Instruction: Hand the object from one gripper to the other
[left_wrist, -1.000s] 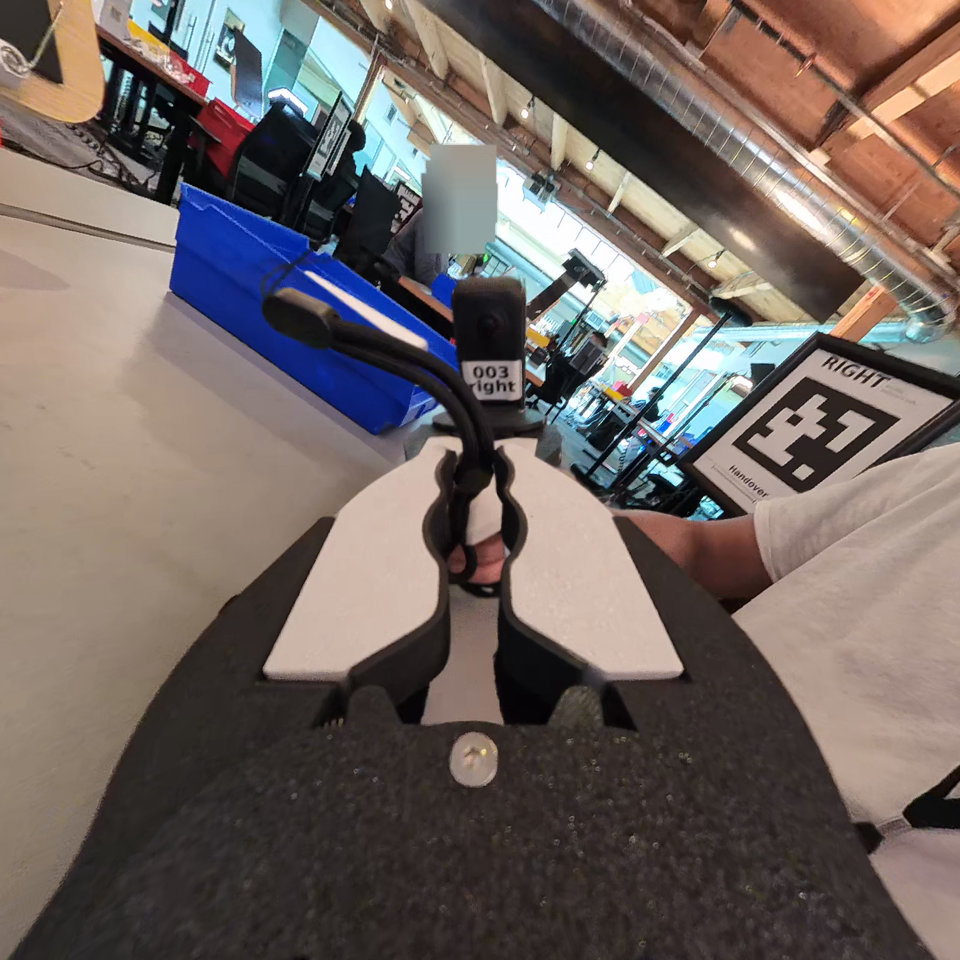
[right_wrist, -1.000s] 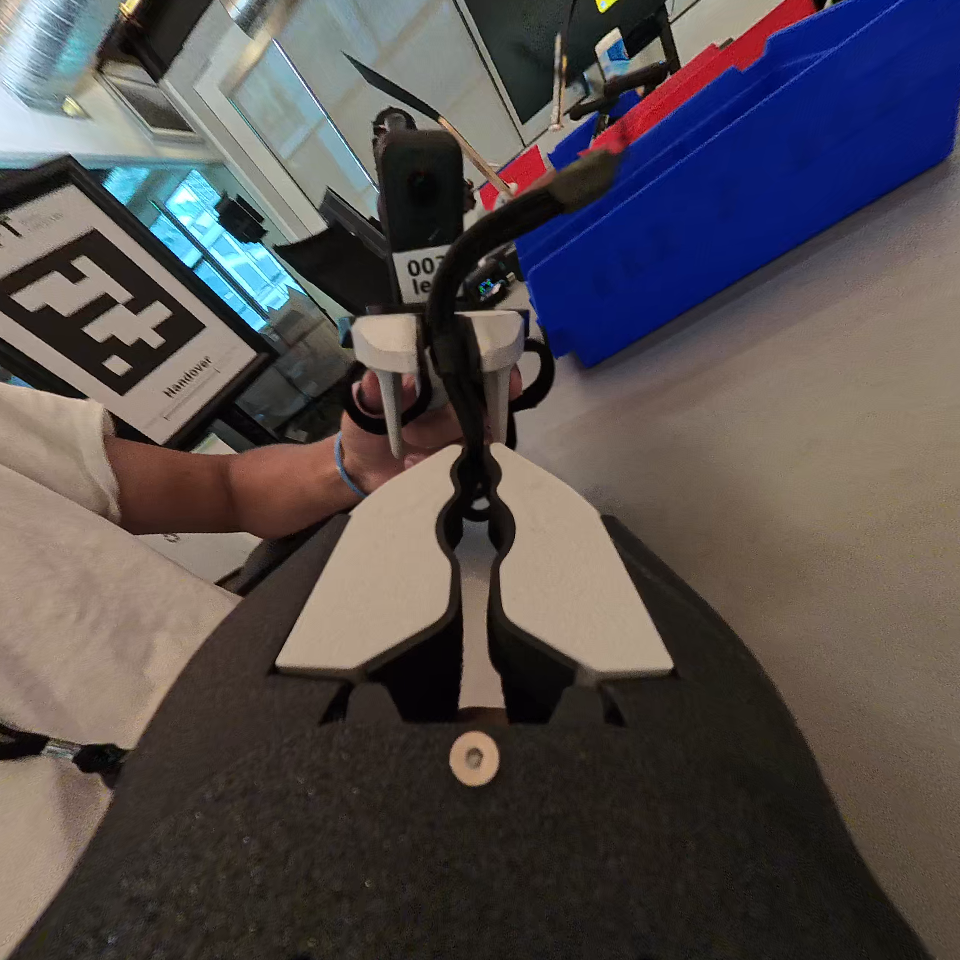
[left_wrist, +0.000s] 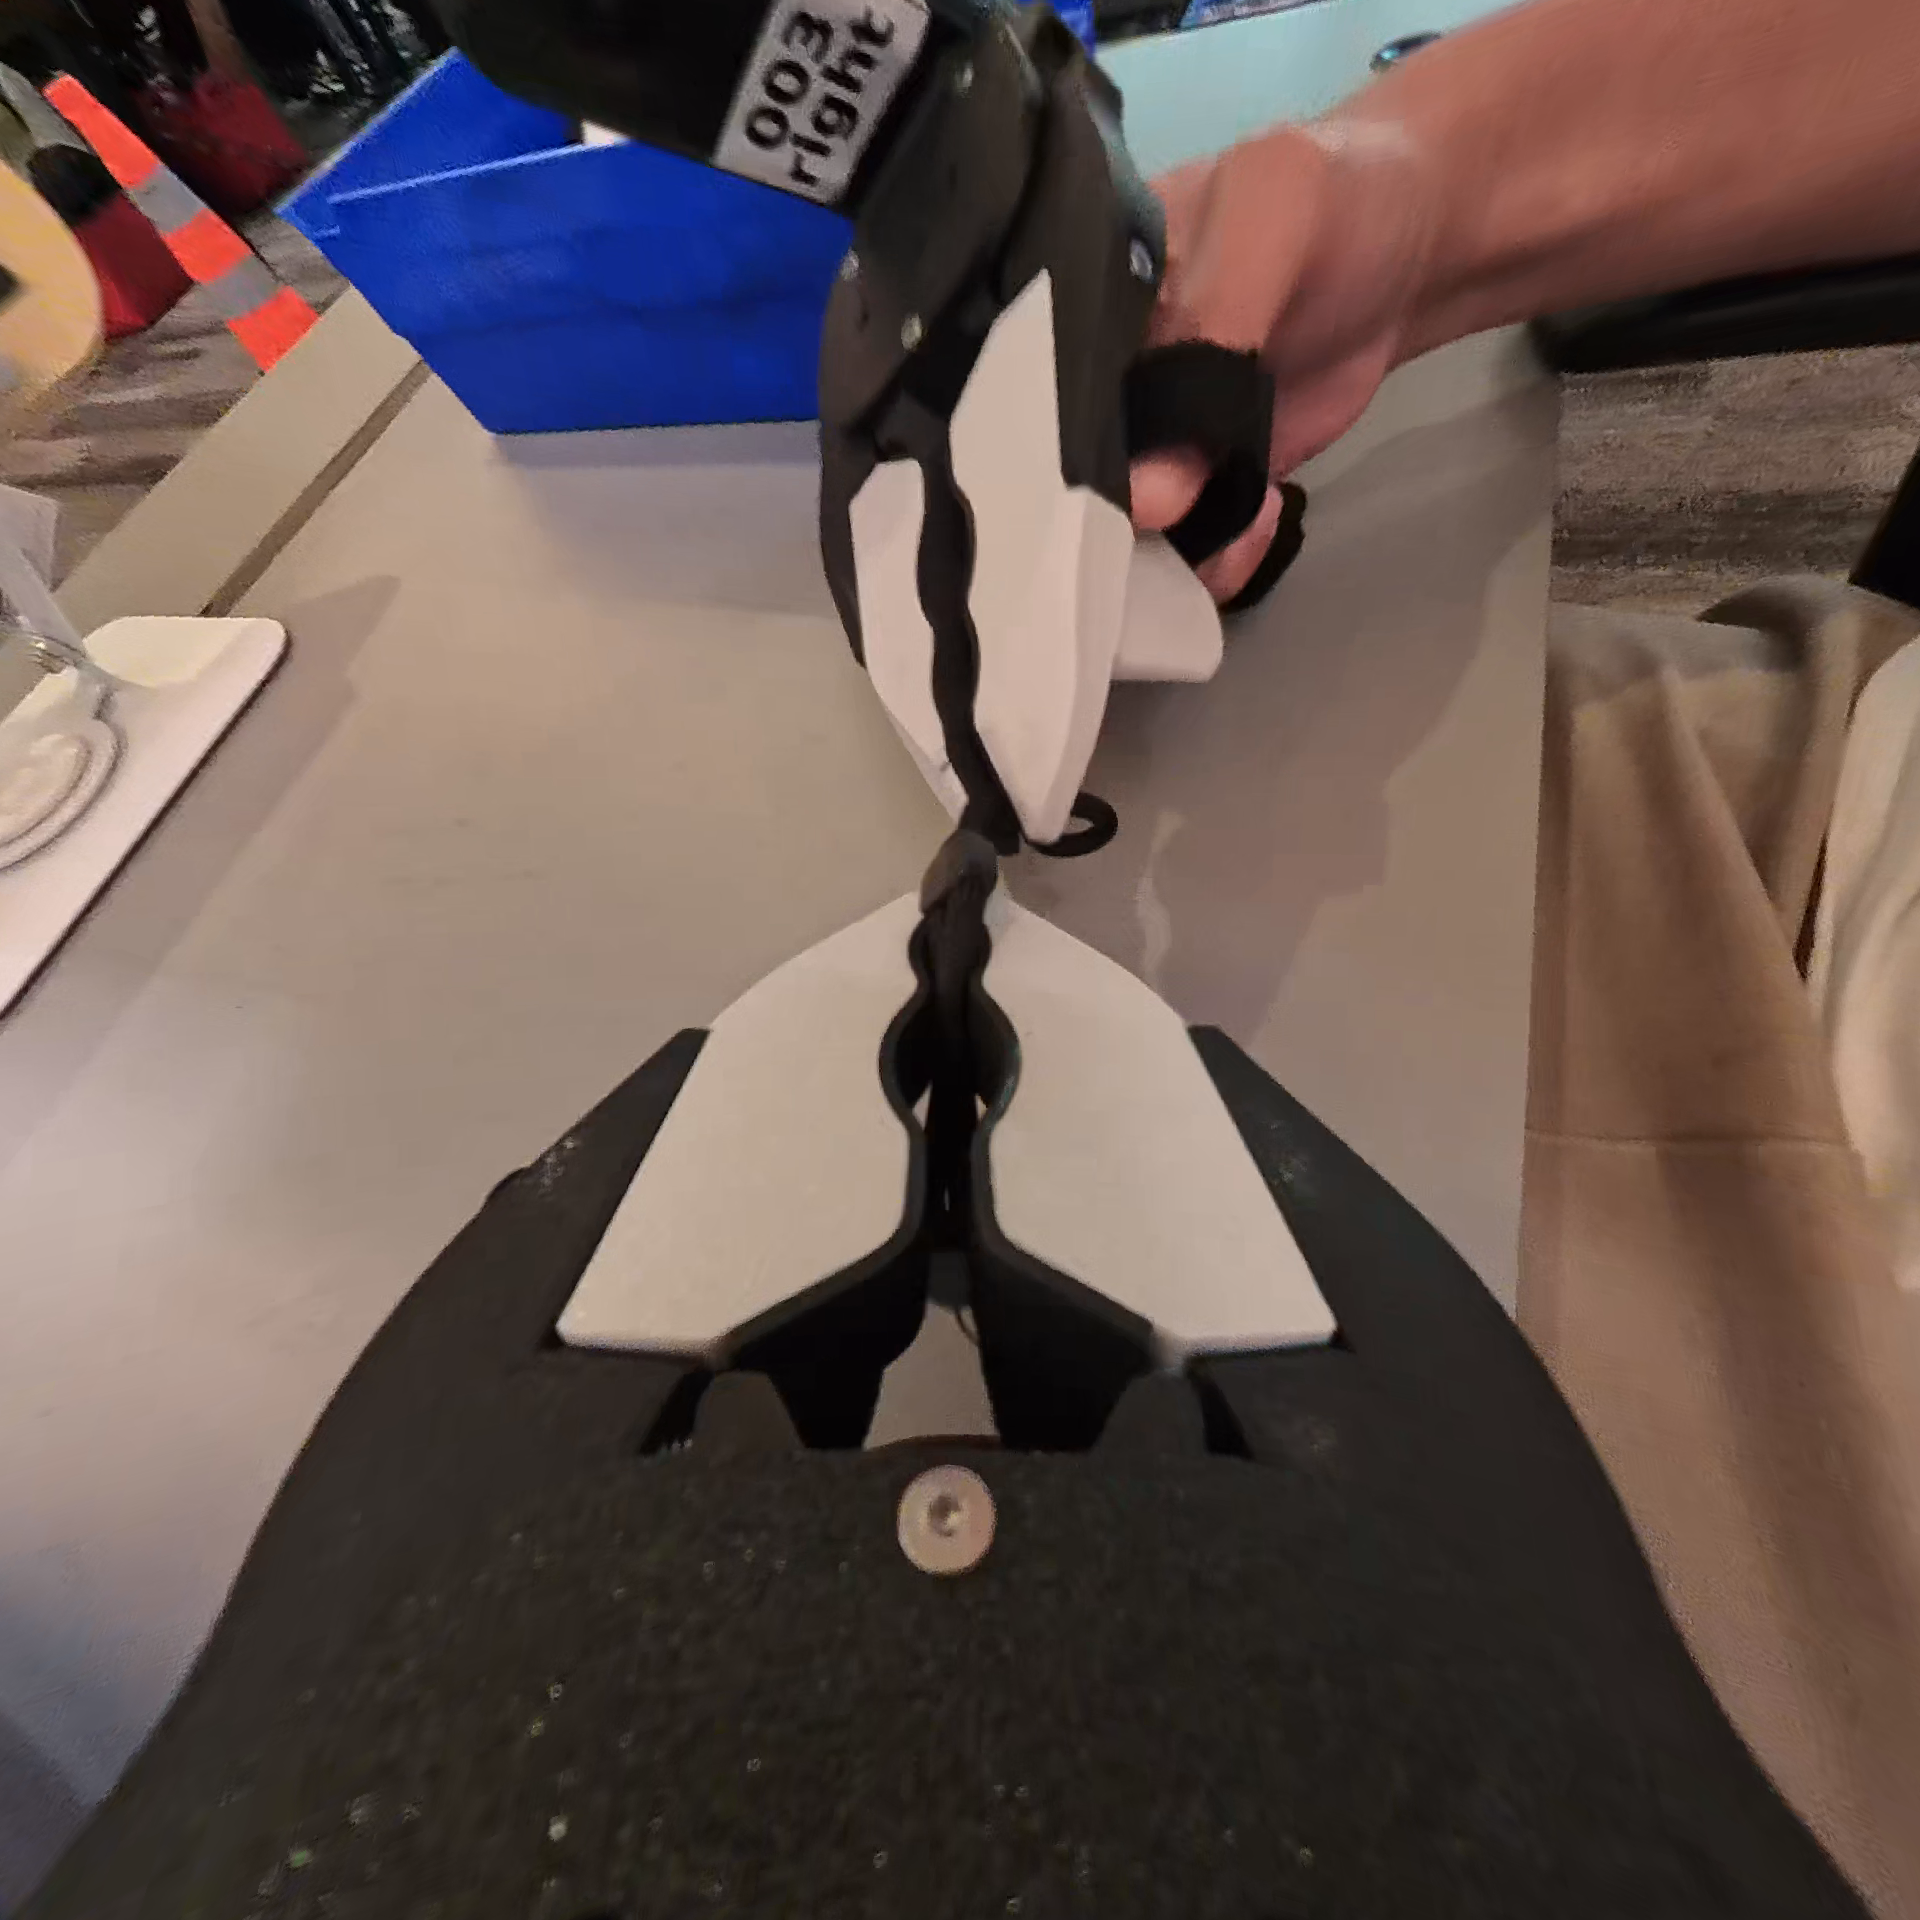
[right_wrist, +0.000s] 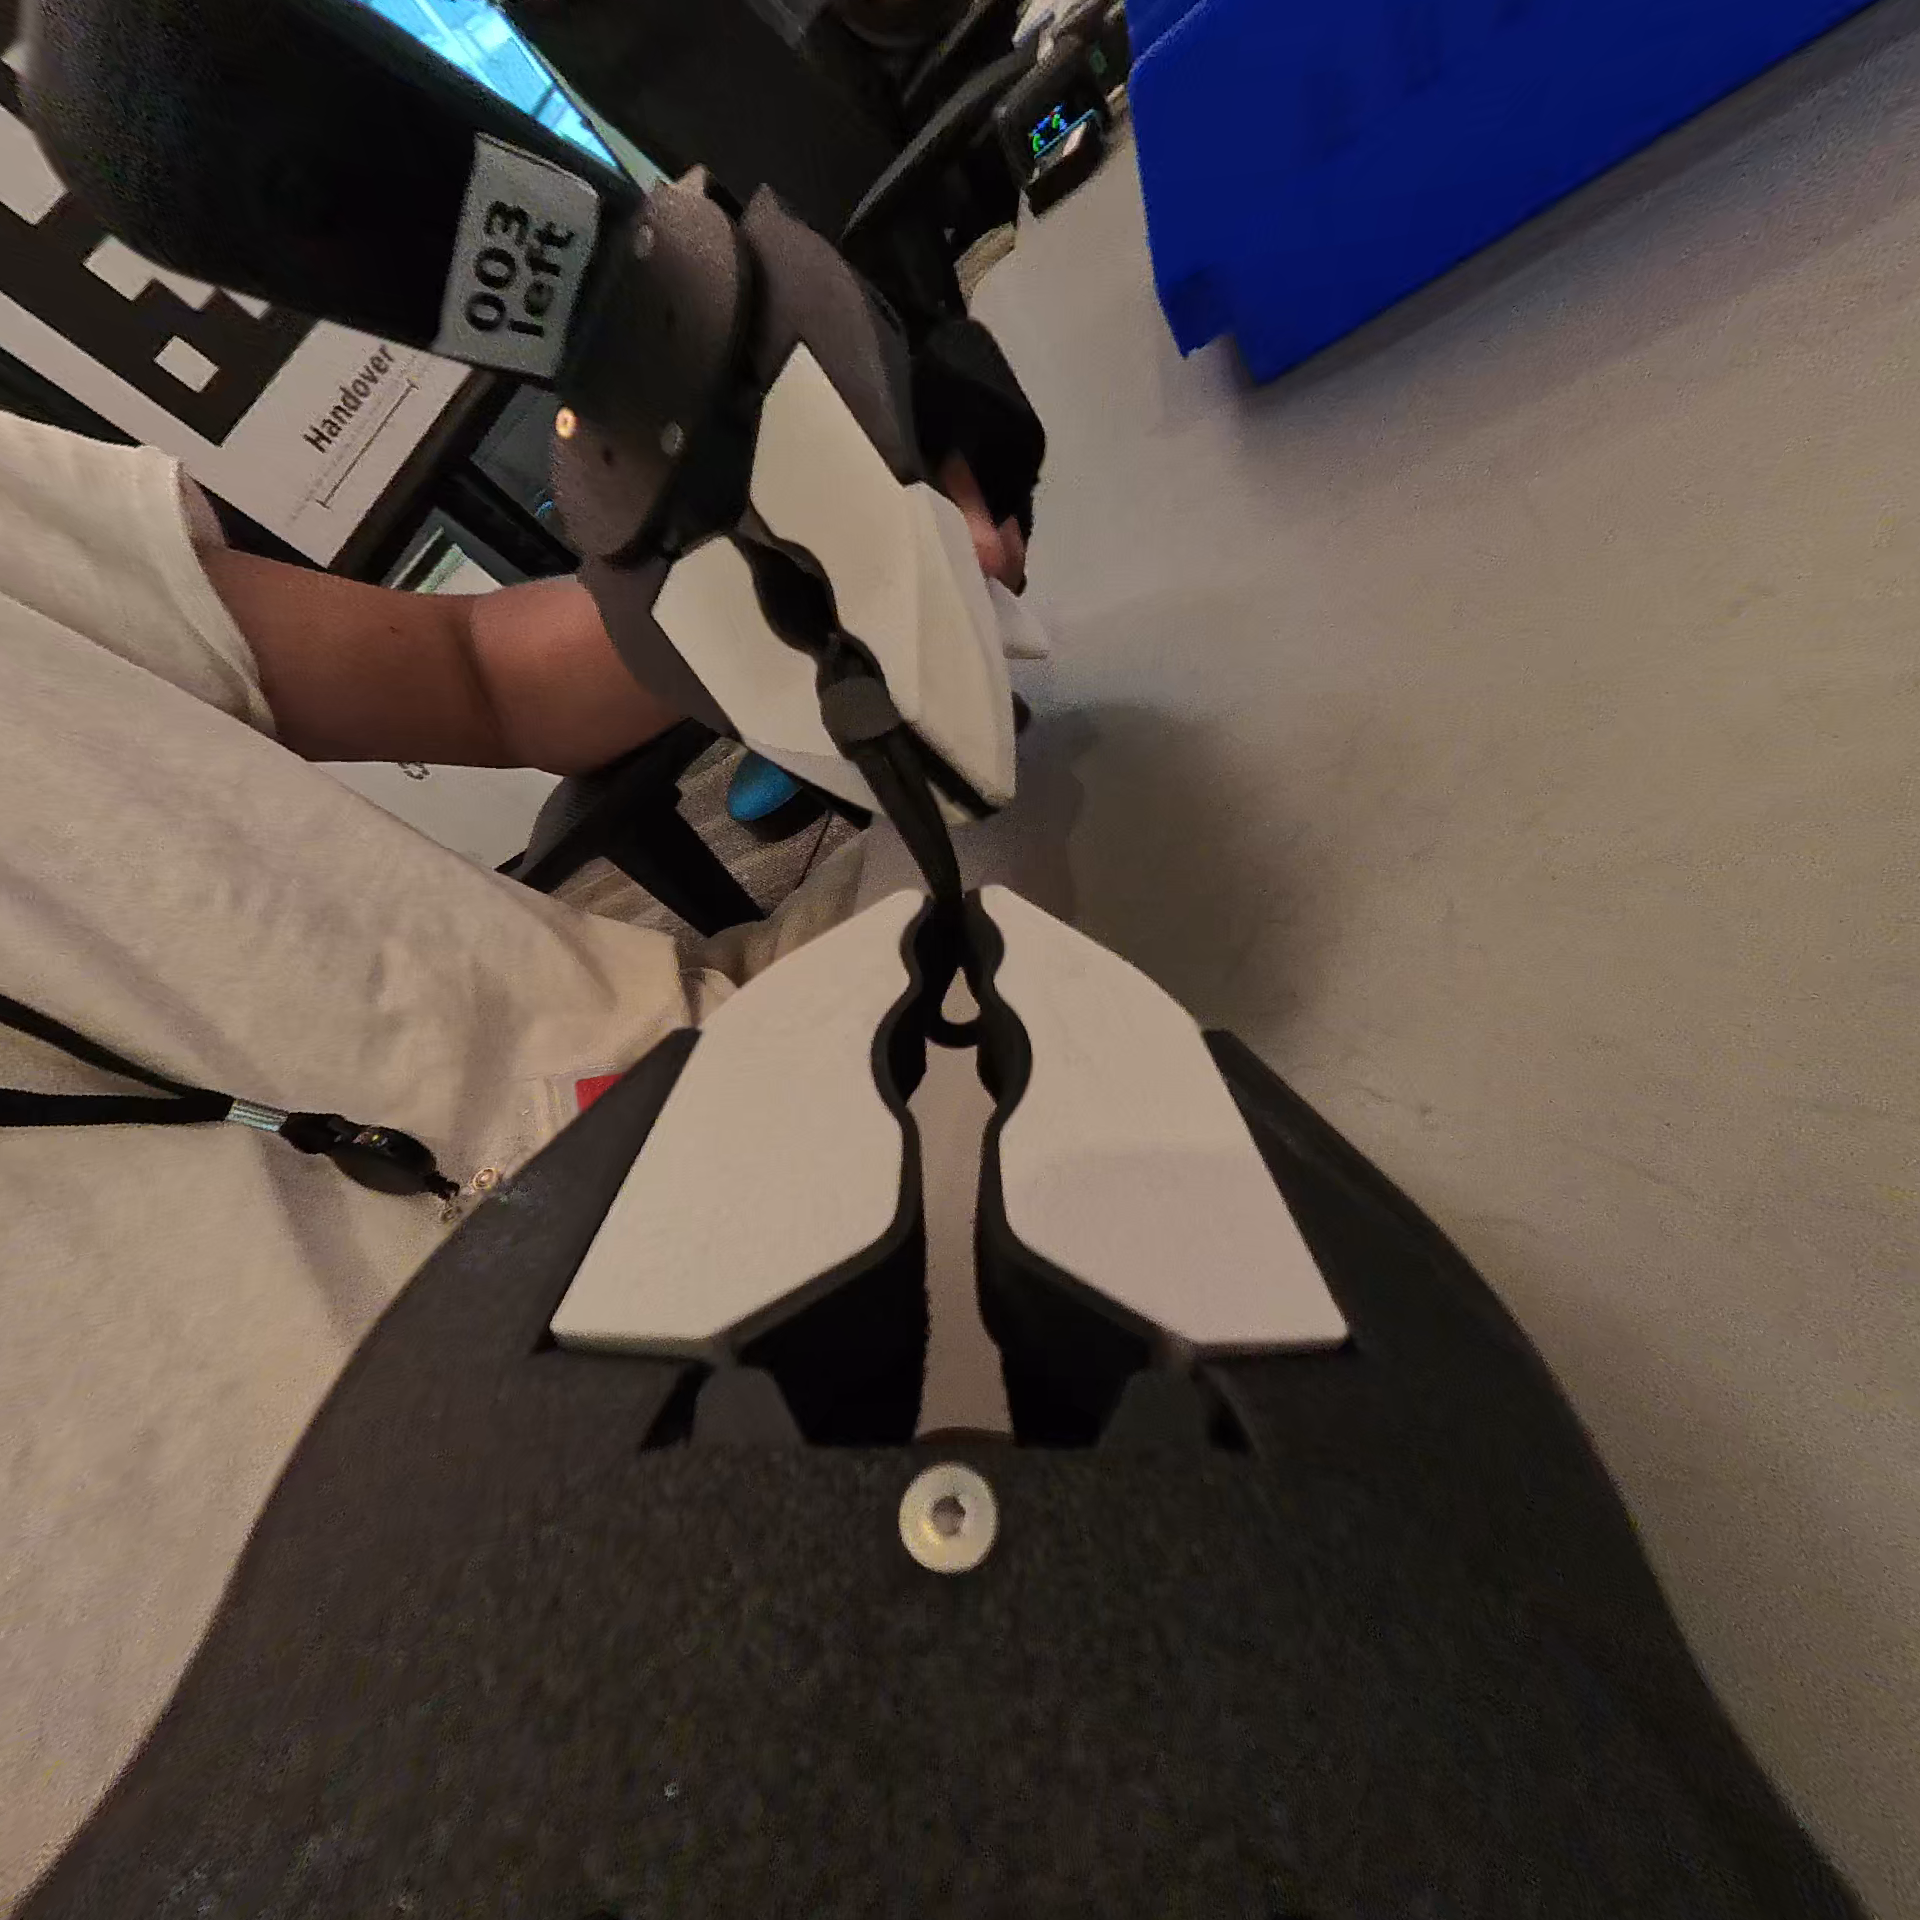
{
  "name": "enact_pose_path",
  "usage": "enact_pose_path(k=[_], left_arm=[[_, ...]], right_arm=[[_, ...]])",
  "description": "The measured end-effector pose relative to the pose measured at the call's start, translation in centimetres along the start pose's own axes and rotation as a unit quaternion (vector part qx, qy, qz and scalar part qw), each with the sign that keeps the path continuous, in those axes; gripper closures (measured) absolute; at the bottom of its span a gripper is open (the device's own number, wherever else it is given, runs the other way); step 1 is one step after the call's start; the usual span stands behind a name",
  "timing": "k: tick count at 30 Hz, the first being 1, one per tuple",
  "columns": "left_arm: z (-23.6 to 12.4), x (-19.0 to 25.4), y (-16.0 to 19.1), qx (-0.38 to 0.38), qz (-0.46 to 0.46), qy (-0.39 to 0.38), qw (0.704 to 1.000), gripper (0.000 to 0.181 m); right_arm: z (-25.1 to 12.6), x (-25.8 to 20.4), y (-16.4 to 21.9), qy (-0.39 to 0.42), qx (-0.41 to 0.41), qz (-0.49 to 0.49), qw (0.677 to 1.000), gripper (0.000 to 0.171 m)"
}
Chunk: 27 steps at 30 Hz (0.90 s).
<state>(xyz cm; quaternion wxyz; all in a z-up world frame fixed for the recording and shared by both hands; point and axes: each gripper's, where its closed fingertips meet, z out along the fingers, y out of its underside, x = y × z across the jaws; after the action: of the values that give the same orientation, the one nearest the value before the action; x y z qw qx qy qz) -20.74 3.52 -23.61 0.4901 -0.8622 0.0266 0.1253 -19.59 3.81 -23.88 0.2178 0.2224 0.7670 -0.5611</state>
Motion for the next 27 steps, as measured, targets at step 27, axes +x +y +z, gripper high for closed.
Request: enact_pose_path(k=[27], left_arm=[[-4.9, -4.6, -5.7, 0.340, -0.432, 0.186, 0.814, 0.181]], right_arm=[[3.4, -1.5, -5.7, 0.057, 0.188, -0.052, 0.979, 0.124]])
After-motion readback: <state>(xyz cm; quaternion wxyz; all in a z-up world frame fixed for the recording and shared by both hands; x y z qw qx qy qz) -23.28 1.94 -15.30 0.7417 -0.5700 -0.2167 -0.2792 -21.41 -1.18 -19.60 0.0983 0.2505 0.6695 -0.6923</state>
